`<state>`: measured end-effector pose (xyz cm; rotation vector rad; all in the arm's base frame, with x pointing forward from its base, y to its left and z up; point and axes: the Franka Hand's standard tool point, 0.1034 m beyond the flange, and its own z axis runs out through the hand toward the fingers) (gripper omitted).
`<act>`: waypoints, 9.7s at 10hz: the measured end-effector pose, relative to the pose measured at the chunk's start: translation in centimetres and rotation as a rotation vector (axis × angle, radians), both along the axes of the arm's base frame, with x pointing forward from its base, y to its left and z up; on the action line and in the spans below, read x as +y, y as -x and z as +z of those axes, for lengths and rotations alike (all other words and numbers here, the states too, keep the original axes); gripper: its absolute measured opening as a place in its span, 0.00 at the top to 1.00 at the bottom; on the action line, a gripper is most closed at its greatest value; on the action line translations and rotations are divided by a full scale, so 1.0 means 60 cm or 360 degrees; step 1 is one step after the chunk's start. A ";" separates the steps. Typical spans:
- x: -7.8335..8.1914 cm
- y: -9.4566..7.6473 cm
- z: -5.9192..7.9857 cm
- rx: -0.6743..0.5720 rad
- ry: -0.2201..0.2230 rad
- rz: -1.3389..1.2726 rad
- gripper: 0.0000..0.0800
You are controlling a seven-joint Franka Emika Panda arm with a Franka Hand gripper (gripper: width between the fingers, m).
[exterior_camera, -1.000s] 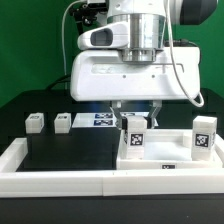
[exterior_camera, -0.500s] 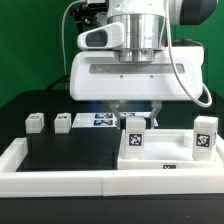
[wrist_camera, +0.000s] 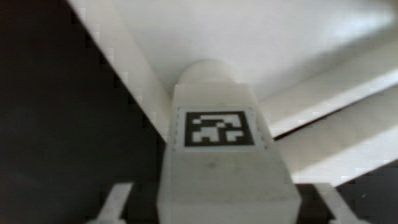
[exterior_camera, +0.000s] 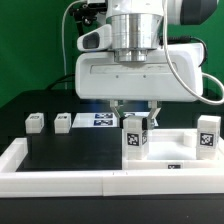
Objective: Assemble square table
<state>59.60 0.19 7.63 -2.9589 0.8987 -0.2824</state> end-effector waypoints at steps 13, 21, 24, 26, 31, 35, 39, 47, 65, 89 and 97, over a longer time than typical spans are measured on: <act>-0.004 0.000 0.000 0.0001 -0.0160 -0.0824 0.30; -0.005 0.001 0.000 0.0018 0.0045 0.0313 0.19; 0.003 0.001 -0.001 0.0031 0.0116 0.0631 0.19; 0.006 0.001 -0.001 0.0040 0.0157 0.0808 0.19; 0.005 -0.004 0.003 0.0059 0.0246 0.1178 0.34; 0.004 -0.004 0.003 0.0056 0.0245 0.1167 0.63; 0.004 -0.004 0.003 0.0050 0.0207 0.0963 0.63; -0.015 -0.001 0.003 0.0030 0.0070 0.0160 0.63; 0.006 0.035 0.064 0.0109 -0.0120 -0.0213 0.19; 0.115 0.168 -0.020 0.0402 -0.0126 -0.1589 0.19; 0.143 0.216 -0.078 0.0372 -0.0039 -0.1619 0.19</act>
Offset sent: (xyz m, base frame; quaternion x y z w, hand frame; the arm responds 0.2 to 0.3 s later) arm -0.0002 0.0035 -0.0004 -0.0059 0.0016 0.2308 0.9730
